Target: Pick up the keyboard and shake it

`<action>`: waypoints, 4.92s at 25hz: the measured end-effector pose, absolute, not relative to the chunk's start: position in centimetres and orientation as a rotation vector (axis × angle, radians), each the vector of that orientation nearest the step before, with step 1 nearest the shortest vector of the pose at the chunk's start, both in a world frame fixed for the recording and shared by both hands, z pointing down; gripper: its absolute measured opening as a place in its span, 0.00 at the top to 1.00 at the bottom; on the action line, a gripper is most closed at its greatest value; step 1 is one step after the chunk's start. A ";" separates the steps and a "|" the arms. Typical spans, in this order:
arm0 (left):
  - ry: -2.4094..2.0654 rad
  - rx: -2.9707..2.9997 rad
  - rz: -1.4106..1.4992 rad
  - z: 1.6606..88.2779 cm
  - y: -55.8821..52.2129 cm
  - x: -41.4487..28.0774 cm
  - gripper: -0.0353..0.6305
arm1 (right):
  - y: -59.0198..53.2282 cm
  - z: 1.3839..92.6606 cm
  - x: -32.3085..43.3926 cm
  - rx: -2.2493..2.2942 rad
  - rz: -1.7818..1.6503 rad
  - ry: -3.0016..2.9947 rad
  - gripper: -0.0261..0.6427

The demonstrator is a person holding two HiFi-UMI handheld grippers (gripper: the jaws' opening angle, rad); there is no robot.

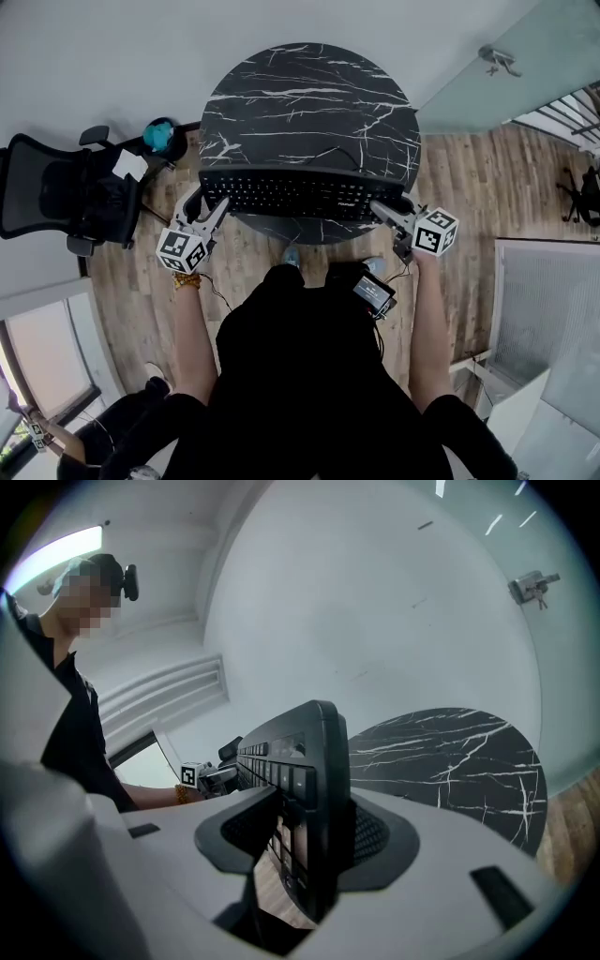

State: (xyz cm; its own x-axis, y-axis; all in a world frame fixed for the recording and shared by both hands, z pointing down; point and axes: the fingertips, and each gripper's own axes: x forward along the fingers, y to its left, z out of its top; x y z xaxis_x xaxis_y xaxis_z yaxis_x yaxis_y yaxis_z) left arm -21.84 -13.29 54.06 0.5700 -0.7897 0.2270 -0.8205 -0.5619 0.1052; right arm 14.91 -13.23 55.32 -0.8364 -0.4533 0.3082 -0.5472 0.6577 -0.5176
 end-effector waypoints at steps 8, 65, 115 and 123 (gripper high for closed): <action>-1.314 2.506 0.284 58.3 -11.3 -21.6 0.55 | -11.4 59.6 15.2 0.857 1.060 -2.621 0.67; -1.193 1.970 0.546 77.5 -8.2 -20.3 0.55 | -7.0 78.5 17.9 1.135 1.561 -2.027 0.61; -1.562 2.176 0.608 68.8 -11.7 -19.7 0.55 | -12.0 68.8 18.6 1.696 0.745 -2.054 0.57; -1.638 2.548 0.494 57.4 -13.6 -15.3 0.56 | -11.8 57.6 17.1 1.776 0.480 -2.239 0.57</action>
